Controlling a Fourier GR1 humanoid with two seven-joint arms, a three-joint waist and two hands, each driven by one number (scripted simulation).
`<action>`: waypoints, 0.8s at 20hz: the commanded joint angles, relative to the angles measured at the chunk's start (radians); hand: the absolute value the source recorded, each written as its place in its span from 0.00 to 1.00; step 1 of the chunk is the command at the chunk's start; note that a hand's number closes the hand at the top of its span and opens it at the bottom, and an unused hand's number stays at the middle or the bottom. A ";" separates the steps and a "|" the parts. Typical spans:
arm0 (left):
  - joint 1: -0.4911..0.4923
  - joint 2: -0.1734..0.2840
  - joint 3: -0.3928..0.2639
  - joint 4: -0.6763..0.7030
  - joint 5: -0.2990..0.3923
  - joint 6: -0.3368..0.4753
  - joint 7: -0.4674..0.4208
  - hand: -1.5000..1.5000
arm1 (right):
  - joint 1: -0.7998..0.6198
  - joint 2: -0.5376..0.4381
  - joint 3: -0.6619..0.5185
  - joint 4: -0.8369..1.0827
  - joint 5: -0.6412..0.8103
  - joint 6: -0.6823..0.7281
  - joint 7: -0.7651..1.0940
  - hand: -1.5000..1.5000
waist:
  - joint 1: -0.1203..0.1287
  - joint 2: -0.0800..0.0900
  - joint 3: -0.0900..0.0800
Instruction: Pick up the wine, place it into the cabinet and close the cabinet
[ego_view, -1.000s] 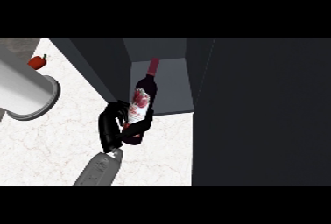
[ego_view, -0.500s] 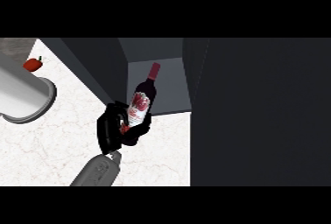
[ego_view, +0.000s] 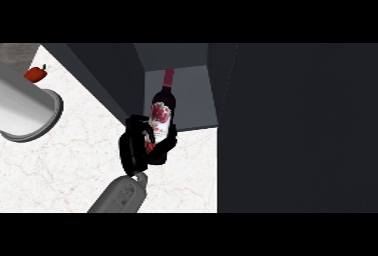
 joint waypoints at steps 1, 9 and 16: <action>-0.295 -0.021 0.023 0.137 -0.013 -0.160 0.090 1.00 | 0.011 0.004 -0.001 -0.034 -0.036 -0.012 0.017 0.00 | -0.030 0.020 -0.014; -0.413 -0.044 0.025 0.297 -0.115 -0.110 0.215 1.00 | 0.006 -0.016 -0.043 -0.033 -0.061 -0.003 0.014 0.00 | -0.021 0.022 -0.014; -0.620 -0.060 0.035 0.557 -0.123 -0.169 0.253 0.00 | 0.046 -0.010 -0.026 -0.043 -0.062 0.007 0.004 0.00 | -0.009 0.028 -0.016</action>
